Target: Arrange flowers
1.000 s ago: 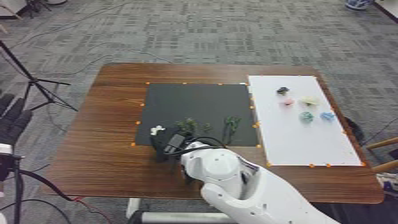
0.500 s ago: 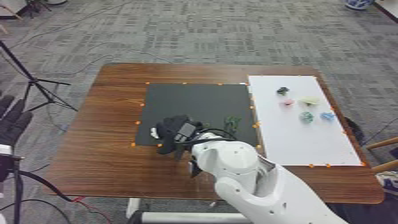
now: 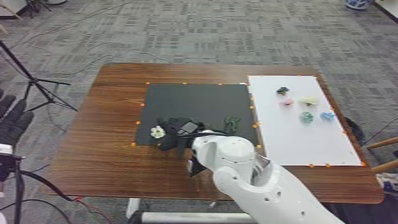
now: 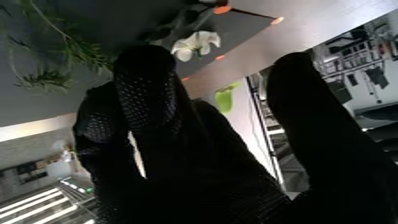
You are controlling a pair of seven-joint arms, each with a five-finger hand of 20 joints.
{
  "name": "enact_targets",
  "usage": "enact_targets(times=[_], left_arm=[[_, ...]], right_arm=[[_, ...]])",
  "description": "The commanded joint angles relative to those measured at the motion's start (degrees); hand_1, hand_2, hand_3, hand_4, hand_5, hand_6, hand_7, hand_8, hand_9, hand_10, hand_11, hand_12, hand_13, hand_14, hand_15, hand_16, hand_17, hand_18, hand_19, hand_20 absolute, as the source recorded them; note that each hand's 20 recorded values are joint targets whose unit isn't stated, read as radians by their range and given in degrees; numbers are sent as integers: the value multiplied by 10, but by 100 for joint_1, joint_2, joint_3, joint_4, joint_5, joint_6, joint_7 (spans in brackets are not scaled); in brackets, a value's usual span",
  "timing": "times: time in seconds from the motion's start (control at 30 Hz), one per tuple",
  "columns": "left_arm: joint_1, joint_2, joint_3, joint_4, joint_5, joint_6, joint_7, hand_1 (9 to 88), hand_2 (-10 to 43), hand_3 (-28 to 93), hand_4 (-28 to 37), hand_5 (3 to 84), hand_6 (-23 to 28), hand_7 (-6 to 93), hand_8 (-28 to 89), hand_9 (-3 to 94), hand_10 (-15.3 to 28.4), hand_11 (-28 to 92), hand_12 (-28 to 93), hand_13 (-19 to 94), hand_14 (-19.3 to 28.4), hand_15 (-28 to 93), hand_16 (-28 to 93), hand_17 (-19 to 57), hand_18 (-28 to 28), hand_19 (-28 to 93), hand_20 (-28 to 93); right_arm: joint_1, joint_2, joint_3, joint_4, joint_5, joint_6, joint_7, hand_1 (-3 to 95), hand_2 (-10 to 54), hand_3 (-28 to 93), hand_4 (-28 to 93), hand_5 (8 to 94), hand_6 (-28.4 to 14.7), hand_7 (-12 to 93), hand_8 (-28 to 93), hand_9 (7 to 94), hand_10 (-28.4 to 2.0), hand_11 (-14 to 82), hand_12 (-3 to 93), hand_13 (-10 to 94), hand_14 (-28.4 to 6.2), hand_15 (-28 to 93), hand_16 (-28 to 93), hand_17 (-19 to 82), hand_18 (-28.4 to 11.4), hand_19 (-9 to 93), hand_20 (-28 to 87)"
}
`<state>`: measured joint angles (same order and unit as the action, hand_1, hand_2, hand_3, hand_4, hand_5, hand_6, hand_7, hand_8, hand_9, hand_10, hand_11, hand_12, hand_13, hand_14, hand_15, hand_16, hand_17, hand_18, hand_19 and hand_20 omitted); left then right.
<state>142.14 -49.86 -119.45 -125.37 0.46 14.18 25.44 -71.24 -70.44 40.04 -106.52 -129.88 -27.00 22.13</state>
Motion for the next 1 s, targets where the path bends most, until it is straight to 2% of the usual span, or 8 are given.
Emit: enact_targets(times=[0.03,0.17,0.33,0.53,0.7,1.0], left_arm=[[68,-34,-4,-55,19,-61,10,213,204,652,-283,343,76,51,-61,290,125,84,114,185,122,159,-20,-46,85,163,91],[24,-41,21,-58,40,-44,-16,213,203,652,-283,343,76,50,-61,290,124,84,114,185,121,158,-20,-45,84,162,91],[-90,-1,103,-22,68,-63,-42,213,203,652,-283,343,76,50,-61,290,125,85,114,184,121,157,-19,-44,83,160,91],[-59,44,145,-29,19,-54,-7,213,202,653,-283,343,76,50,-61,289,123,84,114,184,121,156,-19,-44,83,159,92],[-87,29,152,-23,56,-62,-56,213,202,652,-283,343,76,49,-61,289,123,84,113,184,121,157,-19,-44,83,158,92],[-37,34,157,-33,25,-88,-9,215,202,651,-283,343,76,51,-61,289,124,84,114,184,121,158,-19,-45,83,160,93]], right_arm=[[64,-165,-43,167,-15,-216,141,324,65,754,-219,301,-202,-26,-66,514,-217,97,110,657,-154,698,210,332,-284,877,384],[95,-239,-91,273,-102,-350,147,316,75,755,-219,287,-197,-30,-64,518,-216,97,110,657,-155,696,210,332,-284,878,383],[150,-339,-102,412,-43,-441,182,310,81,751,-218,284,-196,-32,-63,518,-217,97,111,654,-157,694,211,331,-284,878,383],[187,-406,-140,478,-84,-335,200,308,82,751,-217,286,-189,-29,-62,509,-218,94,109,651,-158,691,209,328,-284,875,380],[199,-448,-145,555,-80,-247,240,308,83,751,-217,286,-184,-25,-62,505,-218,93,108,650,-158,690,207,328,-284,875,379],[222,-417,-160,610,-148,-107,376,308,82,754,-217,297,-171,-9,-62,488,-228,91,109,649,-154,690,204,329,-284,876,373]])
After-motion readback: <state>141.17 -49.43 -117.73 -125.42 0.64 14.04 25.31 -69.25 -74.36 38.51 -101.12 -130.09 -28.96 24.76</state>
